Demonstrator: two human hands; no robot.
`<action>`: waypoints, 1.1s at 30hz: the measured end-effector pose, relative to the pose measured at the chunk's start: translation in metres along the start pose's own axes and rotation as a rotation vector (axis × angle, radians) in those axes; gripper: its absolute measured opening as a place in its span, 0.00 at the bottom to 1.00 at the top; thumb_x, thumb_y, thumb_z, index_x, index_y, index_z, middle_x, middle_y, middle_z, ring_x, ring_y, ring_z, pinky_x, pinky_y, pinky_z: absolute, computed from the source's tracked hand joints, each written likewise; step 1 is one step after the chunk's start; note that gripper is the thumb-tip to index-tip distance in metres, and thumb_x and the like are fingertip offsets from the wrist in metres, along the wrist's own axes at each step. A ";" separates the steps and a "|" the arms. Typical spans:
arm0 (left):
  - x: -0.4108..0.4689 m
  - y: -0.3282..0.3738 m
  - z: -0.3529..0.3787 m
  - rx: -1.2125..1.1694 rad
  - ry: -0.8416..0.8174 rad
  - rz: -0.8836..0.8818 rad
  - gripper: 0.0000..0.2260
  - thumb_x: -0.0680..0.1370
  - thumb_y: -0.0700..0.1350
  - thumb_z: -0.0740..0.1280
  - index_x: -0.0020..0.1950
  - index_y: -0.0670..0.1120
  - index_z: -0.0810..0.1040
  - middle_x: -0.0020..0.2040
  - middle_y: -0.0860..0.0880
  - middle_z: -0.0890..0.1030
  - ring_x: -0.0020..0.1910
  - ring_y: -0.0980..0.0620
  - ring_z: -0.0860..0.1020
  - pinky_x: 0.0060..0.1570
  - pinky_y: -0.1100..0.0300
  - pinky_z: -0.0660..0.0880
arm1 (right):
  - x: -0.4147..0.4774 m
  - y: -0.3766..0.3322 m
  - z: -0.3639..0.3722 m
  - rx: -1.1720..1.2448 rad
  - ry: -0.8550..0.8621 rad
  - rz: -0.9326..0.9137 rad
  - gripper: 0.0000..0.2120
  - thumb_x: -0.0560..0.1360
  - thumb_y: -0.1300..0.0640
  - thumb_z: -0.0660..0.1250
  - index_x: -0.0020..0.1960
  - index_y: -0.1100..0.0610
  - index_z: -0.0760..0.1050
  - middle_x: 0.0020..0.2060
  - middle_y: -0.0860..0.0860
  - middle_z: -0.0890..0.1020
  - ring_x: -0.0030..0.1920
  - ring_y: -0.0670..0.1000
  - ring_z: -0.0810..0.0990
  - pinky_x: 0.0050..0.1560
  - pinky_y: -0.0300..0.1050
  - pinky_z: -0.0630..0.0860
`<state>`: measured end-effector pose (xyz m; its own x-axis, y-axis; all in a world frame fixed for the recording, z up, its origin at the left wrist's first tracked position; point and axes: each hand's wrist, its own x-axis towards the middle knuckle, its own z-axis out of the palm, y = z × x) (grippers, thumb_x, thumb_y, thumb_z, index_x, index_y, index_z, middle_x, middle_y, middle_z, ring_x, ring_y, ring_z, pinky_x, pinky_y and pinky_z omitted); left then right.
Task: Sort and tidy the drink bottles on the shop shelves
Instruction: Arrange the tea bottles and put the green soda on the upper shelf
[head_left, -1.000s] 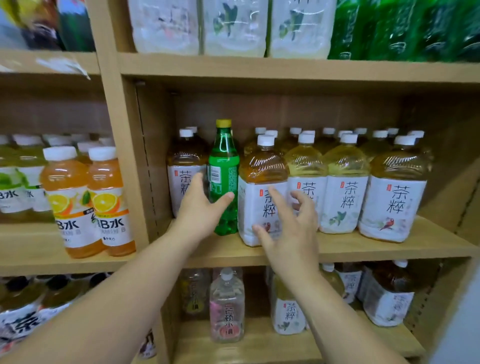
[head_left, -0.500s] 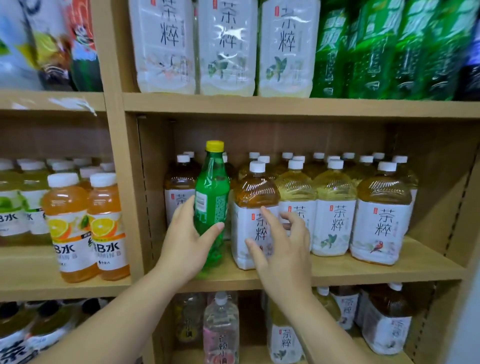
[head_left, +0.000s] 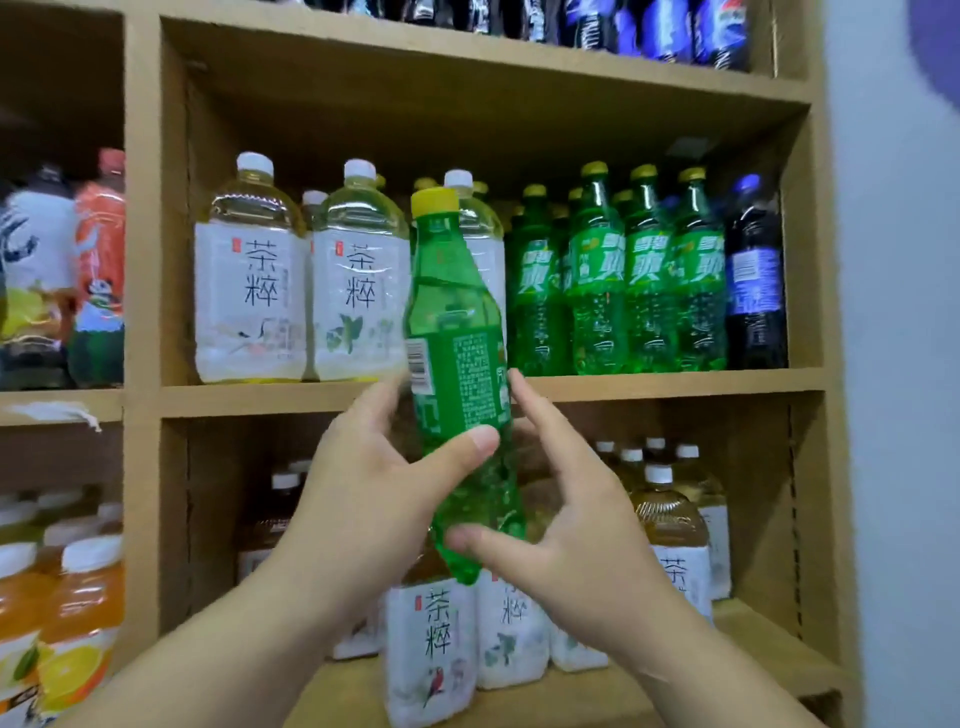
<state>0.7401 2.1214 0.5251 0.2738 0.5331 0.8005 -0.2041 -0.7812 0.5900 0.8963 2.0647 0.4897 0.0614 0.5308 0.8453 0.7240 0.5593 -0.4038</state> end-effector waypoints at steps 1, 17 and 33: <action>0.012 0.008 0.010 -0.001 0.000 0.018 0.16 0.74 0.42 0.77 0.60 0.52 0.82 0.53 0.56 0.86 0.54 0.55 0.85 0.55 0.52 0.81 | 0.008 0.001 -0.011 -0.044 0.022 0.008 0.50 0.66 0.40 0.80 0.77 0.27 0.52 0.68 0.31 0.71 0.70 0.34 0.68 0.66 0.30 0.68; 0.148 -0.011 0.060 0.649 -0.239 0.249 0.28 0.82 0.48 0.65 0.81 0.56 0.60 0.65 0.52 0.78 0.51 0.54 0.80 0.54 0.50 0.80 | 0.138 0.047 -0.078 -0.062 0.138 0.237 0.46 0.78 0.52 0.73 0.83 0.42 0.46 0.75 0.53 0.69 0.73 0.54 0.70 0.65 0.49 0.71; 0.134 -0.034 0.082 0.775 -0.157 0.195 0.31 0.84 0.51 0.62 0.84 0.49 0.51 0.69 0.42 0.77 0.59 0.43 0.79 0.61 0.48 0.75 | 0.143 0.064 -0.086 -0.108 0.043 0.297 0.32 0.82 0.48 0.67 0.81 0.49 0.57 0.75 0.54 0.70 0.68 0.51 0.75 0.70 0.59 0.73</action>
<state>0.8607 2.1932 0.6037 0.4411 0.3576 0.8231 0.4306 -0.8891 0.1554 1.0105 2.1211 0.6151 0.3085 0.6319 0.7110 0.7385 0.3120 -0.5977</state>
